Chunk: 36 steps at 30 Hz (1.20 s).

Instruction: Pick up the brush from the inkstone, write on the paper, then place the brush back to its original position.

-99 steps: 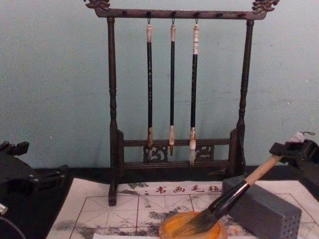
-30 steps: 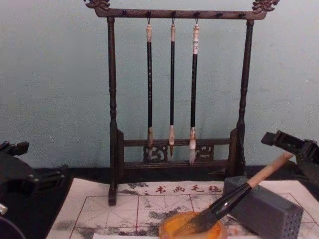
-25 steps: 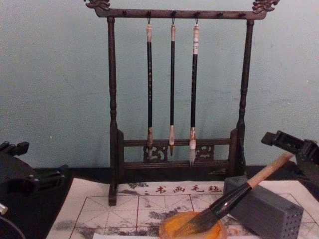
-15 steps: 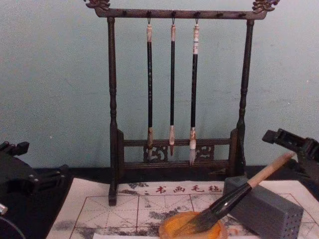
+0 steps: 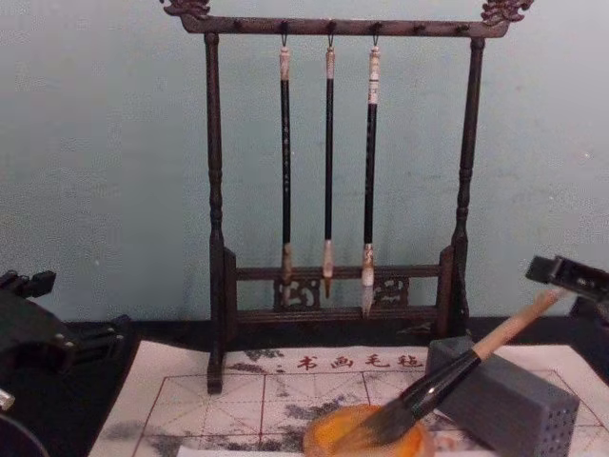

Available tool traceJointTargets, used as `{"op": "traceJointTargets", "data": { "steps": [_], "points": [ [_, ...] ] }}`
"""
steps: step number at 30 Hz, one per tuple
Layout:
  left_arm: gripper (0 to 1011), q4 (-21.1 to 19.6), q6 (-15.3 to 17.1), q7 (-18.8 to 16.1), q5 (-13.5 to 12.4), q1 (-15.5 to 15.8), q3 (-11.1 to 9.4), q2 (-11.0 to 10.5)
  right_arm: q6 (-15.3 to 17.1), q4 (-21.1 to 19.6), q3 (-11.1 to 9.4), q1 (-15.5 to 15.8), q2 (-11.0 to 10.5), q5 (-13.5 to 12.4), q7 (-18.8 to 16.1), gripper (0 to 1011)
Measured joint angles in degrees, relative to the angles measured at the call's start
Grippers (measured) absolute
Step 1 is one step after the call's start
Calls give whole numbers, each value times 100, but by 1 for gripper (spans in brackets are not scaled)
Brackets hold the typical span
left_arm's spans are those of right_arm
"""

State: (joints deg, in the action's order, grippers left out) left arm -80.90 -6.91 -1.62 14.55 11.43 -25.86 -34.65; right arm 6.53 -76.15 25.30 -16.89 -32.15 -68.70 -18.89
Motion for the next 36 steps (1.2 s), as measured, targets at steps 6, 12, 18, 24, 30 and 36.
{"op": "traceJointTargets", "data": {
  "steps": [6, 12, 18, 24, 30, 36],
  "points": [
    [1001, 0, 0, 0, 0, 0, 0, 0, -448, -178, 37, 186, -241, 683, 68, 1000],
    [1001, 0, 0, 0, 0, 0, 0, 0, -742, -227, 40, 334, -424, 1146, 36, 1000],
    [1001, 0, 0, 0, 0, 0, 0, 0, -911, -109, 120, 380, -506, 1589, 17, 1000],
    [1001, 0, 0, 0, 0, 0, 0, 0, -985, 10, 157, 401, -492, 1934, 122, 1000],
    [1001, 0, 0, 0, 0, 0, 0, 0, -985, 34, 120, 406, -441, 1965, 170, 1000],
    [1001, 0, 0, 0, 0, 0, 0, 0, -985, 34, 125, 406, -449, 1964, 166, 1000]
  ]
}}
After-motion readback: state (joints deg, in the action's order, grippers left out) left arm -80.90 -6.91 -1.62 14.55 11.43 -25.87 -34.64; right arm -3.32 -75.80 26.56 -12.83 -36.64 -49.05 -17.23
